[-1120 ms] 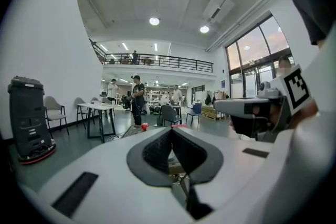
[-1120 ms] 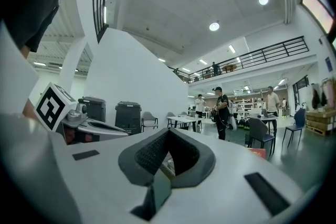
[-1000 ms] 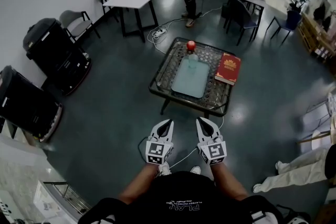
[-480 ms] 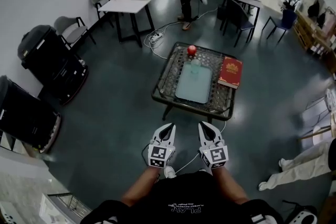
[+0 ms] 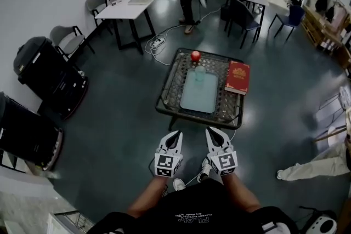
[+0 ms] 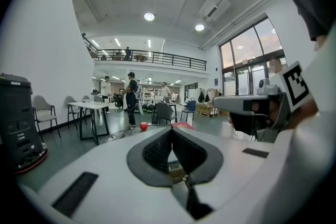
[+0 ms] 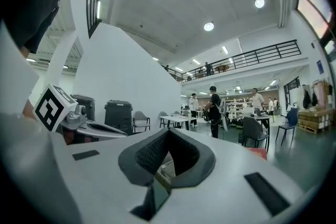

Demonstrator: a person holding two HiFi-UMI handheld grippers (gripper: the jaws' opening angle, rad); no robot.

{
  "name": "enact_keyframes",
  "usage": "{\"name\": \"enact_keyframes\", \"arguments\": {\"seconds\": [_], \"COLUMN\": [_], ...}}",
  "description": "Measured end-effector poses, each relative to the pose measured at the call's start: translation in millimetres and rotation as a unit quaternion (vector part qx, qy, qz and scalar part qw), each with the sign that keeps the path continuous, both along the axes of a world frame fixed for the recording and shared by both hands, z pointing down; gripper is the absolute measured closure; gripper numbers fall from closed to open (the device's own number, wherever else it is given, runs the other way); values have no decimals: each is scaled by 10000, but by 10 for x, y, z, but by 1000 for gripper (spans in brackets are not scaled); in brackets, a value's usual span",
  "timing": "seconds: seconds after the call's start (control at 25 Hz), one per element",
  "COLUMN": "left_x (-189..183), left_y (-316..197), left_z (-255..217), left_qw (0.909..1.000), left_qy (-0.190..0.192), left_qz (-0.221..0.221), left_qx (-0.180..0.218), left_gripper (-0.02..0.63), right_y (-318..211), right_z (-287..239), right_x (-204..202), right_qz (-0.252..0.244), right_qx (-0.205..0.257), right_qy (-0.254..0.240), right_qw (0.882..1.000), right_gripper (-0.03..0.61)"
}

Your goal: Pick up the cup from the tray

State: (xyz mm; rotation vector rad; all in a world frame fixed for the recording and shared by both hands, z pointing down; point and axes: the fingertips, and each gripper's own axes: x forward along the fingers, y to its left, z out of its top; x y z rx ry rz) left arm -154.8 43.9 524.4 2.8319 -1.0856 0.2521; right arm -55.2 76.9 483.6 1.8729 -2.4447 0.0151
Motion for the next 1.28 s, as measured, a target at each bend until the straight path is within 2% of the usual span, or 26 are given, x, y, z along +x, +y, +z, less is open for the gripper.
{"name": "enact_keyframes", "arguments": {"seconds": [0.12, 0.72, 1.04, 1.28], "left_x": [135, 1068, 1227, 1216], "left_y": [-167, -885, -1197, -1529], "left_z": [-73, -164, -117, -69], "left_qw": [9999, 9989, 9973, 9974], "left_qy": [21, 72, -126, -74], "left_qz": [-51, -445, -725, -720], "left_qx": [102, 107, 72, 20], "left_gripper": [606, 606, 606, 606], "right_y": [-160, -887, -1220, -1519], "right_z": [-17, 20, -18, -16], "right_x": [156, 1156, 1338, 1307], "right_qz": [-19, -237, -439, -428], "right_qx": [31, -55, 94, 77], "right_qy": [-23, -135, -263, -272], "right_qw": [10000, 9996, 9986, 9987], "right_gripper": [571, 571, 569, 571]}}
